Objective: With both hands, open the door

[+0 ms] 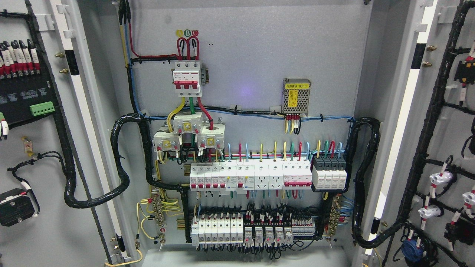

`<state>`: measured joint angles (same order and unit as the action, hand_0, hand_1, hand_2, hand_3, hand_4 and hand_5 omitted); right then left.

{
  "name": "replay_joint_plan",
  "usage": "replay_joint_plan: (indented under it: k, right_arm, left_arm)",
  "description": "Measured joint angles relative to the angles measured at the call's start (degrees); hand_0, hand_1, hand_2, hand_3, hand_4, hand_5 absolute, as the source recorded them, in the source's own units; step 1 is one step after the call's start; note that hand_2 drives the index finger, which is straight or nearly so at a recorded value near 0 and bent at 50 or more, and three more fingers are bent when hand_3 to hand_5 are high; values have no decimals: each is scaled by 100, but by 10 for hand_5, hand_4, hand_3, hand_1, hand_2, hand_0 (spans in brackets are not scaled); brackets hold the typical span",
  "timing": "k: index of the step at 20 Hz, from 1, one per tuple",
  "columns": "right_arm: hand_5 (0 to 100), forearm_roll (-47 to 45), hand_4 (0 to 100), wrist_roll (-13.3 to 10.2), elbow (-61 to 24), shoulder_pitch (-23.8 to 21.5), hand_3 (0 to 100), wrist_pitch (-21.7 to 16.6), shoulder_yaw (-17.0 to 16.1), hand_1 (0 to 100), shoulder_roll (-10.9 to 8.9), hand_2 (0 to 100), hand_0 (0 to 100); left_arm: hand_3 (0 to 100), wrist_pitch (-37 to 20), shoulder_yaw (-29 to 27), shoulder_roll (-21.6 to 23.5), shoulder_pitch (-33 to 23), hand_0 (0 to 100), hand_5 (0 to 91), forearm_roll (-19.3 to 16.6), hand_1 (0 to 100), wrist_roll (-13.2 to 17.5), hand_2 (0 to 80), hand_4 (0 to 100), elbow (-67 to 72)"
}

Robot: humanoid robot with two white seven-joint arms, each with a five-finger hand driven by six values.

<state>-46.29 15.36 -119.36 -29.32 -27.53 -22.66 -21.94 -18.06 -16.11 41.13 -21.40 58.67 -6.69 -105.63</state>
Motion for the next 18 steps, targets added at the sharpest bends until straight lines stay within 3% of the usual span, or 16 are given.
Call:
replay_joint_plan:
  k: [6, 18]
  right_arm:
    - [0, 4, 0, 13, -14, 20, 0, 0, 140, 0, -65, 0, 191]
    - [0, 41, 0, 63, -27, 31, 0, -1, 552, 0, -179, 0, 191]
  left_arm:
    - [0, -2, 141, -46, -68, 0, 0, -122, 0, 69, 0, 0, -182]
    - [0, -19, 900, -445, -270, 0, 0, -901, 0, 184, 0, 0, -330]
